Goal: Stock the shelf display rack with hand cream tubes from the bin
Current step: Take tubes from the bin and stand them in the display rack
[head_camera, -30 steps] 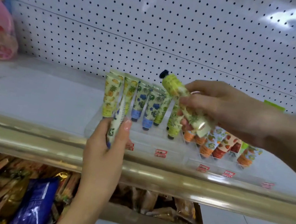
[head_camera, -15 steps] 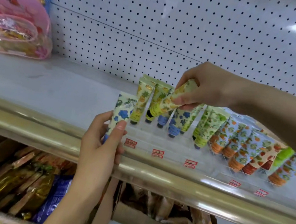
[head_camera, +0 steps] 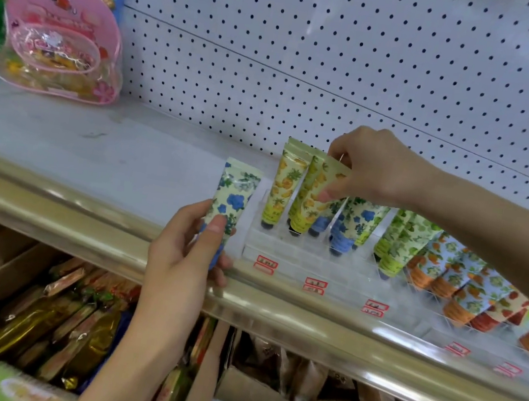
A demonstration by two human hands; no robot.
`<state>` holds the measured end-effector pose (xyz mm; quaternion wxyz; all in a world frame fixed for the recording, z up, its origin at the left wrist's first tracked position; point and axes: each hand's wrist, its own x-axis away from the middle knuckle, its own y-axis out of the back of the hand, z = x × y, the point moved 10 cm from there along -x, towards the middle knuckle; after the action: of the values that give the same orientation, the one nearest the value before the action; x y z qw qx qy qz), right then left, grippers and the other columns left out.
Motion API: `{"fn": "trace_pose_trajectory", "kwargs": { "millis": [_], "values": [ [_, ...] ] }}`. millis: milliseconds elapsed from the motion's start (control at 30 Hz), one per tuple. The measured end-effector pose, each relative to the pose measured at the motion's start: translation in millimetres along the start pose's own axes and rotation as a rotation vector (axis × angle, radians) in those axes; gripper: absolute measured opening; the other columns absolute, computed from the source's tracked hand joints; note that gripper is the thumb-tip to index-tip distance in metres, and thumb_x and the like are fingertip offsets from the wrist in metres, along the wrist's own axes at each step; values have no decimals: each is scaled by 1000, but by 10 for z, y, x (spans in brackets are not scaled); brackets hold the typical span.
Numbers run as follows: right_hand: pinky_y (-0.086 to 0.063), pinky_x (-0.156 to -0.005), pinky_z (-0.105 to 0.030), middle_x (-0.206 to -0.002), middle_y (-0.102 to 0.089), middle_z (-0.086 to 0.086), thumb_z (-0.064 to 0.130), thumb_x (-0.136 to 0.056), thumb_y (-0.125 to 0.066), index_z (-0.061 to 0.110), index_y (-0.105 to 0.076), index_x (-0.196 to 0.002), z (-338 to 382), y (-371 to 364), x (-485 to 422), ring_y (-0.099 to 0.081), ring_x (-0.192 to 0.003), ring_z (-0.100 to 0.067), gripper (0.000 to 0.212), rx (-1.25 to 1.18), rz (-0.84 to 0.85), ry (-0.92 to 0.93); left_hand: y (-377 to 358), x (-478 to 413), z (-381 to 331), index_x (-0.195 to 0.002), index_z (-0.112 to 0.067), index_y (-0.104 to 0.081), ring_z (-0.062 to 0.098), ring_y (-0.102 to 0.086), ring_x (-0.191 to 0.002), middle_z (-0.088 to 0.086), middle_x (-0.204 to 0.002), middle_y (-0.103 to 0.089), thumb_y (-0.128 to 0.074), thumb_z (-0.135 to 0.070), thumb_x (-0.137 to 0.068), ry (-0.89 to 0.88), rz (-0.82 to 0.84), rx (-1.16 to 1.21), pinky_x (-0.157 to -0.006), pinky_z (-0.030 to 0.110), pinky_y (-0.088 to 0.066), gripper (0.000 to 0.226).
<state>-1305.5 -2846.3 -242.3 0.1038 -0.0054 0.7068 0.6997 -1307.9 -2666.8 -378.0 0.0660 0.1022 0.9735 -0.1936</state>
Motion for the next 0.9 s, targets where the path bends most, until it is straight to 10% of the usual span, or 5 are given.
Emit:
{"fn": "trace_pose_trajectory", "kwargs": {
  "millis": [267, 500, 900],
  "values": [
    [-25, -48, -27, -61, -36, -4, 35, -69, -82, -1, -55, -81, -2, -79, -71, -32, -52, -17, 46, 34, 43, -46, -21, -32, 56, -112, -12, -61, 8, -48, -47, 2, -62, -53, -51, -22, -93, 32, -9, 52, -46, 16, -44, 24],
    [-49, -70, -37, -92, -68, -21, 36, -69, -81, -5, -64, -102, -35, -74, -117, -63, -86, -34, 55, 39, 28, -40, -94, -20, 46, -105, -21, -62, 5, -58, -58, 8, -90, -58, -52, -20, -92, 33, 2, 78, -51, 17, -50, 16],
    [-42, -61, -10, -86, -67, 9, 32, -75, -76, 20, -68, -98, -67, 322, 103, -59, -75, 1, 28, -79, -41, 19, -210, 20, 34, -104, -20, -63, 7, -63, -63, 6, -90, -62, -54, -18, -90, 23, 57, 76, -55, 16, -52, 17]
  ]
}}
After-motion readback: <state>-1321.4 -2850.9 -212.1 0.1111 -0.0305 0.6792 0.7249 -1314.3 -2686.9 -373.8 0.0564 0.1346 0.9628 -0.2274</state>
